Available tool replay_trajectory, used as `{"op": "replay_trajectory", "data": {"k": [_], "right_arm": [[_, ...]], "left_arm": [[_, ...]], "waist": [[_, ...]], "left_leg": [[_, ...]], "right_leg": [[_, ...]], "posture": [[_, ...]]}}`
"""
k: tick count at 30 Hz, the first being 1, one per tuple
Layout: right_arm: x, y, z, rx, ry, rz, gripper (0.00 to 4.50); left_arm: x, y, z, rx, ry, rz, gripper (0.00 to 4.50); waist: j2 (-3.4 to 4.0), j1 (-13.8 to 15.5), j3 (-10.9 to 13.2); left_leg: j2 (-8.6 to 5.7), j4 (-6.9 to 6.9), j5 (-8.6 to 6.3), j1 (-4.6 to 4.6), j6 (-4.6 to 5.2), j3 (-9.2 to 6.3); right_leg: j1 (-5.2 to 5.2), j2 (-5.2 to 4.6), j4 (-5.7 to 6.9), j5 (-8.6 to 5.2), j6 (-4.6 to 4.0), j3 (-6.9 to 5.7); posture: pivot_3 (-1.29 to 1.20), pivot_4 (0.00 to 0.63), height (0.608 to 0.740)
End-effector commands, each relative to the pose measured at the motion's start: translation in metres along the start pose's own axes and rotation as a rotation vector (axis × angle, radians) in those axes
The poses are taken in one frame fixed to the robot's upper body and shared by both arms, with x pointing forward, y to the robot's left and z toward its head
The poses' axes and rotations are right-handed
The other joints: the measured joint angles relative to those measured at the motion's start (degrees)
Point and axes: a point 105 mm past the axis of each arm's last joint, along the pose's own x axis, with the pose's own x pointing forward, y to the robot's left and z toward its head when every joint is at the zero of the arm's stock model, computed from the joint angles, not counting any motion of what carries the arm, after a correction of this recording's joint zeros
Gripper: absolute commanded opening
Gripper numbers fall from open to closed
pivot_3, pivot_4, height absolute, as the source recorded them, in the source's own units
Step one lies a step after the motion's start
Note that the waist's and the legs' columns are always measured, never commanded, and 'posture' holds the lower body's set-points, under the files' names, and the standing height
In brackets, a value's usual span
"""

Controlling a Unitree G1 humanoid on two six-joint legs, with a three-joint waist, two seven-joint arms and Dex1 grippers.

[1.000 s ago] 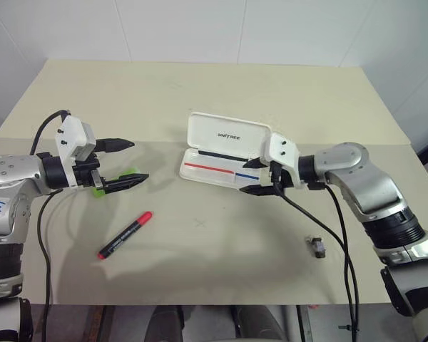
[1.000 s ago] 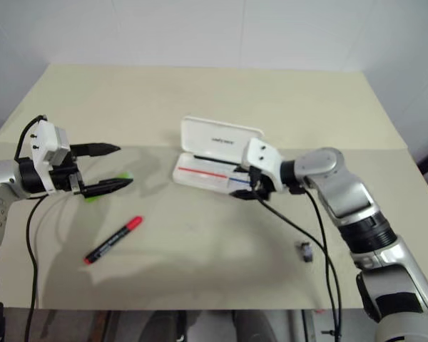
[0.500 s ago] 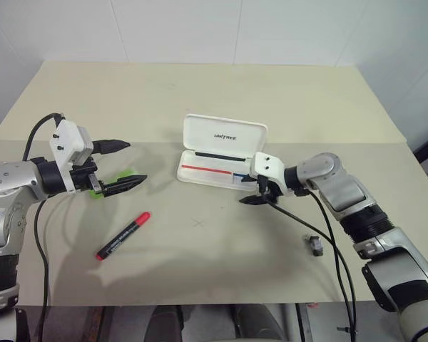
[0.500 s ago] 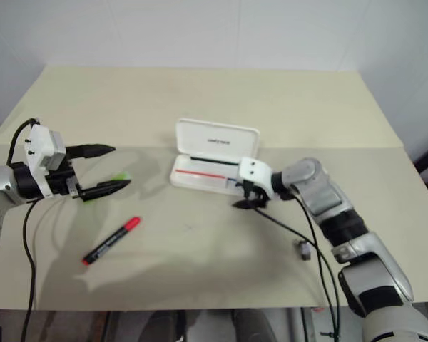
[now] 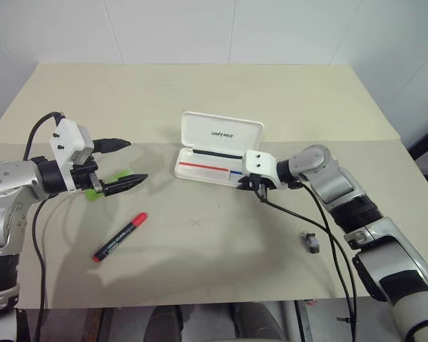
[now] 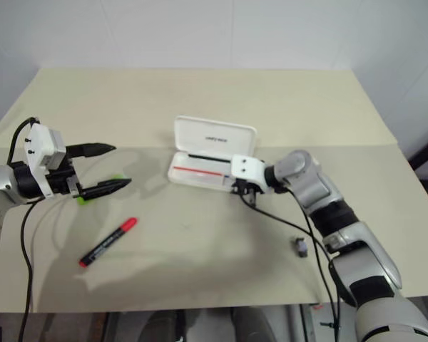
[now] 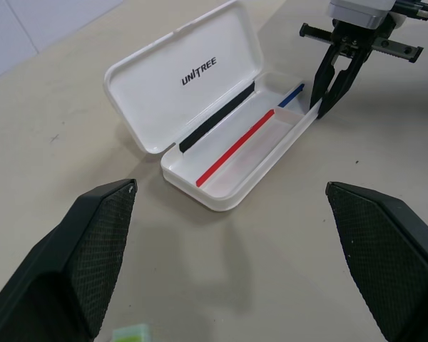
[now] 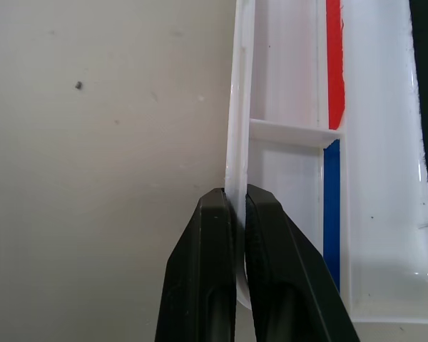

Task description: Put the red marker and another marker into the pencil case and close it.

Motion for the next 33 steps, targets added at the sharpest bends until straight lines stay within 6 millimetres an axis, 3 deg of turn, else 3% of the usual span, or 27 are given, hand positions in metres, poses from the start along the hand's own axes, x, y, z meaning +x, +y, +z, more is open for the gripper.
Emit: {"op": "replay_trajectory", "data": {"k": [1,5,10,15,33], "right_arm": [[-0.018,-0.001,0.024,-0.076,-0.087,-0.012,0.23],[-0.031,0.021,0.033,-0.173,-0.142,0.053,0.23],[-0.043,0.052,0.022,-0.264,-0.126,0.150,0.23],[-0.046,0.072,0.012,-0.323,-0.123,0.197,0.23],[-0.020,0.078,0.004,-0.254,-0.090,0.138,0.23]], "left_arm": [[-0.002,-0.004,0.010,0.030,-0.023,-0.039,4.50],[-0.007,-0.011,0.004,0.027,0.012,-0.091,4.50],[-0.017,-0.035,-0.006,-0.007,0.071,-0.208,4.50],[-0.017,-0.033,-0.005,-0.014,0.059,-0.182,4.50],[-0.008,-0.034,0.002,-0.014,0.034,-0.179,4.50]], "waist": [[0.00,0.00,0.00],[0.00,0.21,0.00],[0.00,0.23,0.01],[0.00,0.18,0.01],[-0.01,0.29,0.01]], "left_leg": [[0.00,-0.02,0.00,0.00,0.00,0.00],[0.01,-0.07,-0.02,-0.02,-0.01,-0.02],[0.03,-0.11,-0.10,-0.05,-0.03,-0.01],[0.04,-0.03,-0.10,-0.01,-0.03,-0.02],[0.03,0.00,-0.09,0.01,-0.03,-0.03]], "right_leg": [[0.00,0.00,-0.01,0.00,-0.01,-0.01],[0.00,0.00,-0.09,-0.02,-0.02,-0.04],[0.00,-0.02,-0.22,-0.07,-0.03,-0.04],[0.01,0.01,-0.11,-0.10,-0.07,-0.04],[0.03,0.00,-0.05,-0.14,-0.13,-0.05]], "posture": [[0.00,0.150,0.740],[0.00,0.150,0.740],[0.00,0.150,0.740],[0.00,0.150,0.740],[0.00,0.150,0.740]]}}
